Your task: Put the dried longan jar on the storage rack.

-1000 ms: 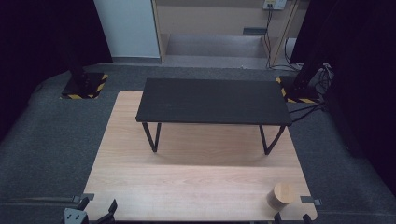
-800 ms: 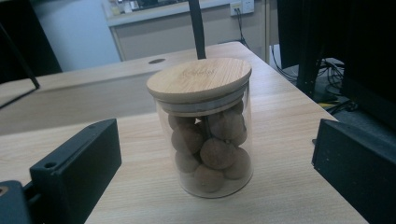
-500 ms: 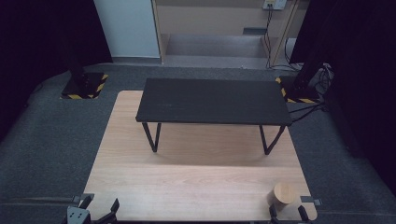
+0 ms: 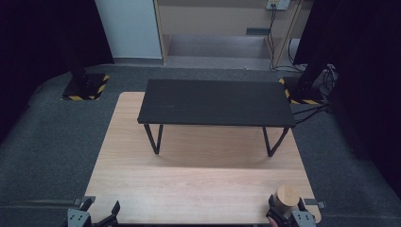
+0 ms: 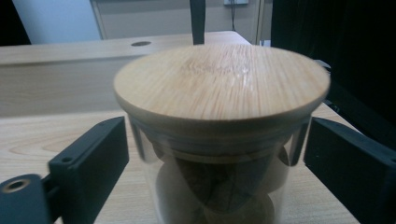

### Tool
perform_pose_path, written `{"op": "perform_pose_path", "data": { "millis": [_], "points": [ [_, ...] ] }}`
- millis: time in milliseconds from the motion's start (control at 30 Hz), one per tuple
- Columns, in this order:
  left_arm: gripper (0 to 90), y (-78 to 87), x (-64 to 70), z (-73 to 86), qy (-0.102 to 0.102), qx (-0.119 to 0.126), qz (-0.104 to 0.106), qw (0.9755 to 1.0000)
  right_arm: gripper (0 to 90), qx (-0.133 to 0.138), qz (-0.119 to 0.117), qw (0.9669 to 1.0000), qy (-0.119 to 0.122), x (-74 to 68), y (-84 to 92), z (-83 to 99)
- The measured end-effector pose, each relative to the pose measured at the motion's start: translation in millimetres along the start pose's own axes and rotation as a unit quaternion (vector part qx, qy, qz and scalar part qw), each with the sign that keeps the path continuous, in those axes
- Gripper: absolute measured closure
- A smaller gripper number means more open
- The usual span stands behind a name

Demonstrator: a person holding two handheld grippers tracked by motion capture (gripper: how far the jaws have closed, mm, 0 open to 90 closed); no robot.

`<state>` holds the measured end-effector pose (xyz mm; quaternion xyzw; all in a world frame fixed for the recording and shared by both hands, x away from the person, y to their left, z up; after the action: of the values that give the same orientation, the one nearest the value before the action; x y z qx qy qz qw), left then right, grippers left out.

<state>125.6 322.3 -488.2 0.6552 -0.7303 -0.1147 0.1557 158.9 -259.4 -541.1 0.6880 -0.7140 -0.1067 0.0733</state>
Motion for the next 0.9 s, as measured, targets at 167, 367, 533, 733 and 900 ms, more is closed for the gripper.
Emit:
{"op": "perform_pose_path", "data": {
  "millis": [167,367,533,733,900],
  "points": [
    [3.4,1.4,-2.3,0.8,0.004,0.003,-0.005,1.0,25.4,0.002,0.008,0.9999,0.007,-1.6,-0.3,-2.4],
    [3.5,1.3,-1.7,1.5,0.002,0.0,-0.002,1.0,25.8,-0.005,0.005,1.0,0.0,-4.6,7.0,-10.2],
    [3.5,0.9,0.0,0.5,0.002,0.001,0.002,1.0,25.8,0.005,-0.015,0.9999,-0.001,-9.4,21.4,-36.9],
    [3.5,-0.5,1.0,-0.6,0.001,0.003,0.008,1.0,25.9,0.017,-0.052,0.9985,0.0,-16.3,28.3,-85.2],
    [3.5,0.1,1.0,-0.6,0.002,0.005,0.013,0.9999,25.9,0.03,-0.079,0.9964,0.011,-24.9,25.5,-128.2]
  ]
}}
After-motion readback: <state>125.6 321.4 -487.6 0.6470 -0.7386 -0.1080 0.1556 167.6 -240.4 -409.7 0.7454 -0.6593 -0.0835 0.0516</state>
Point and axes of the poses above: each handheld gripper's, and its own axes: y roughly backward along the jaws, z roughly out of its underside, x roughly to its right, the point moved 8 cm from there along -y, roughly forward along the jaws, and after that the axes turned 3 degrees about -x, right-handed, at the moved point
